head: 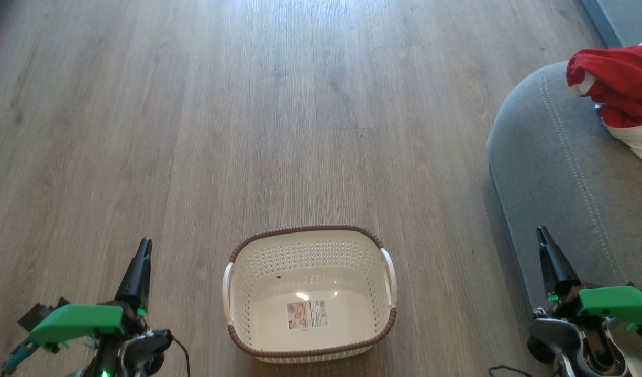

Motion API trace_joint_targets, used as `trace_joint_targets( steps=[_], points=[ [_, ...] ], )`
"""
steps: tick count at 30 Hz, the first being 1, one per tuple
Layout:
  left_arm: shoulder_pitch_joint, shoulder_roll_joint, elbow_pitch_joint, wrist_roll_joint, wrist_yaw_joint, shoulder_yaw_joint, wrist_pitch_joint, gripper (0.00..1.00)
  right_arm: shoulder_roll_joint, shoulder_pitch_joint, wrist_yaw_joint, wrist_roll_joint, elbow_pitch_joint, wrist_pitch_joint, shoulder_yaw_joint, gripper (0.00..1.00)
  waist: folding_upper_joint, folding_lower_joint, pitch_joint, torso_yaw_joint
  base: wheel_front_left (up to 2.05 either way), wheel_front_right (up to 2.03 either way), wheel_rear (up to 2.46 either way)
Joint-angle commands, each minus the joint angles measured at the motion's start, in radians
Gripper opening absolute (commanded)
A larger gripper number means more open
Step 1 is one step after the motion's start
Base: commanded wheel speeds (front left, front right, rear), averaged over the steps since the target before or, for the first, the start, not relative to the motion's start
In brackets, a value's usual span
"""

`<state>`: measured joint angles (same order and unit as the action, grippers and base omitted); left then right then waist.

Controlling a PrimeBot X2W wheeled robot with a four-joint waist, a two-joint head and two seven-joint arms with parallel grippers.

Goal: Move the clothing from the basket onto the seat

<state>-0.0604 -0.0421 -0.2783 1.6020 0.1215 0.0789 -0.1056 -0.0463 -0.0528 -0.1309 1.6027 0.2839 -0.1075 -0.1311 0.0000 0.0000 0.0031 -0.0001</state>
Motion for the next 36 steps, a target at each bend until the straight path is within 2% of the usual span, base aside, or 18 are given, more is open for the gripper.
trace_joint_targets(
  steps=[1,36],
  points=[
    [-0.048,-0.008,0.033,0.006,0.009,0.035,-0.008,0.00,-0.004,-0.055,0.000,0.006,-0.039,-0.006,0.017,0.00,0.0000,0.0000,0.000,0.000,0.00,0.00,0.00],
    [-0.048,-0.008,0.033,0.007,0.009,0.035,-0.008,0.00,-0.004,-0.055,0.000,0.006,-0.039,-0.006,0.017,0.00,0.0000,0.0000,0.000,0.000,0.00,0.00,0.00]
  ],
)
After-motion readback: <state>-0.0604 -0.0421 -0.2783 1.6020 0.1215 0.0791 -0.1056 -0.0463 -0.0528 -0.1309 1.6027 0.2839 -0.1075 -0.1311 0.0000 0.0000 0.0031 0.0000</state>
